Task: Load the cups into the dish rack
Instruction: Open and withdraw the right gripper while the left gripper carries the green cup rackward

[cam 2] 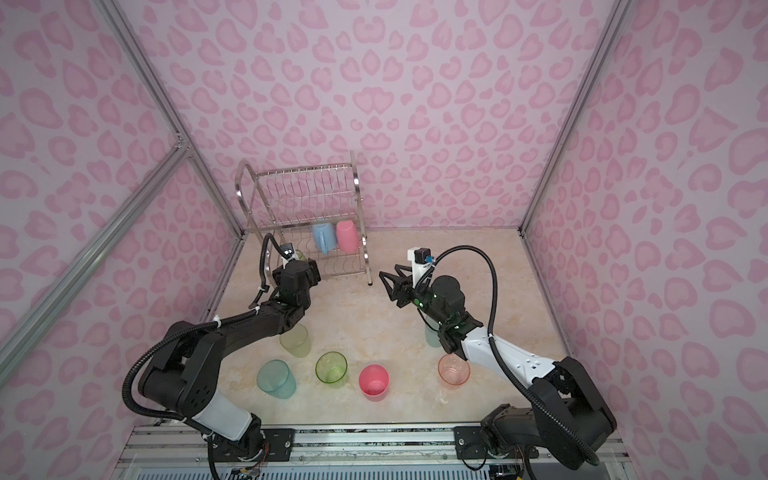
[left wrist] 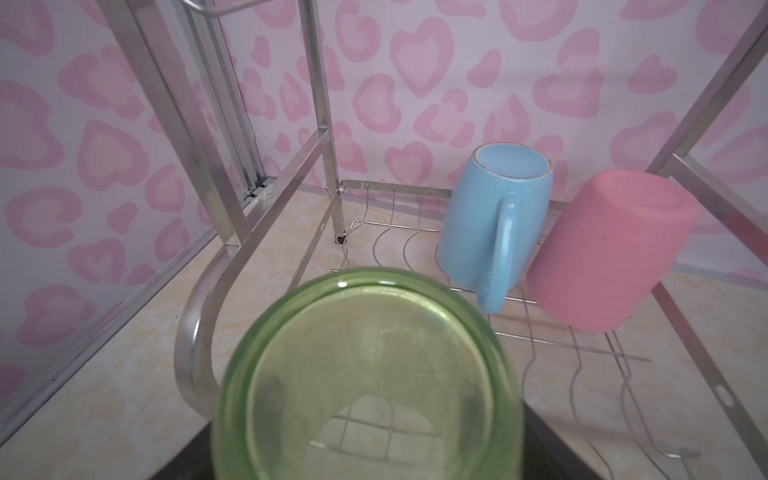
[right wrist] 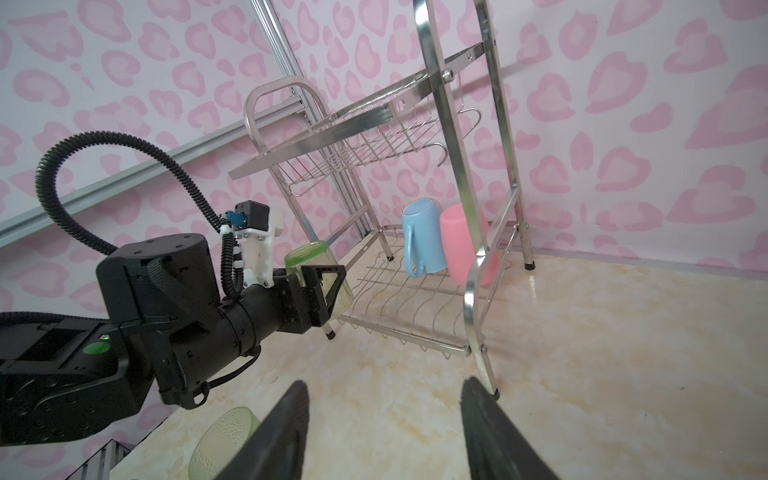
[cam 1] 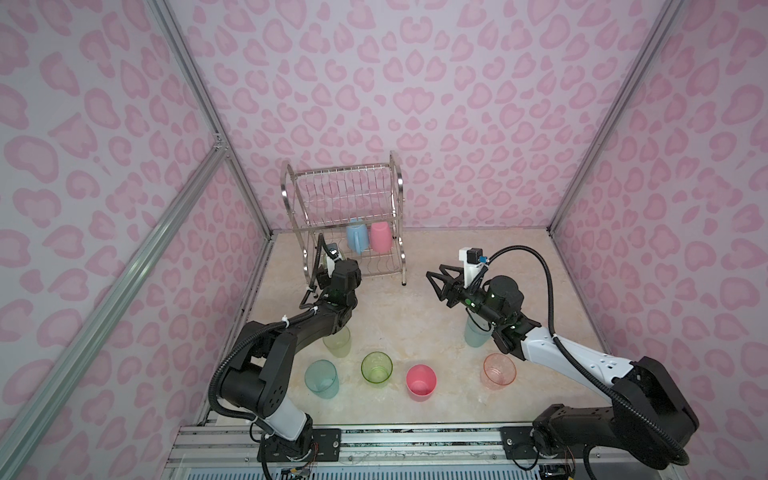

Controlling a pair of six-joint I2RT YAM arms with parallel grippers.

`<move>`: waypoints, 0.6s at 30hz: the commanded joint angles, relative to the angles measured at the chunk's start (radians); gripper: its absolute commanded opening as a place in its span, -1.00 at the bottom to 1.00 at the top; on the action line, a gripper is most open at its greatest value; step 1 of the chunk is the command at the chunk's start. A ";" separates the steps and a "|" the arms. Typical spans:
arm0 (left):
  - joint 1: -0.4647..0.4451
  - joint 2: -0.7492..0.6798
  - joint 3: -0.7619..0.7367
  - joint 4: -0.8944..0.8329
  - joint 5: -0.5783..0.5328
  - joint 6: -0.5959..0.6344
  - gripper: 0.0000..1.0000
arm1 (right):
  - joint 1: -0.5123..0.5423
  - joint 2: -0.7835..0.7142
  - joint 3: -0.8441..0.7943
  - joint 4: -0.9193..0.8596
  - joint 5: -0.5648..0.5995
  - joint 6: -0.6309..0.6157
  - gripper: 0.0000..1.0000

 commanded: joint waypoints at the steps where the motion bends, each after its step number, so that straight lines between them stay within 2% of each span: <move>1: 0.019 0.048 0.036 0.094 0.004 0.052 0.33 | -0.001 -0.001 -0.007 0.040 -0.003 -0.024 0.16; 18: 0.099 0.256 0.184 0.120 0.092 0.019 0.33 | -0.025 -0.024 -0.035 0.033 0.010 -0.050 0.16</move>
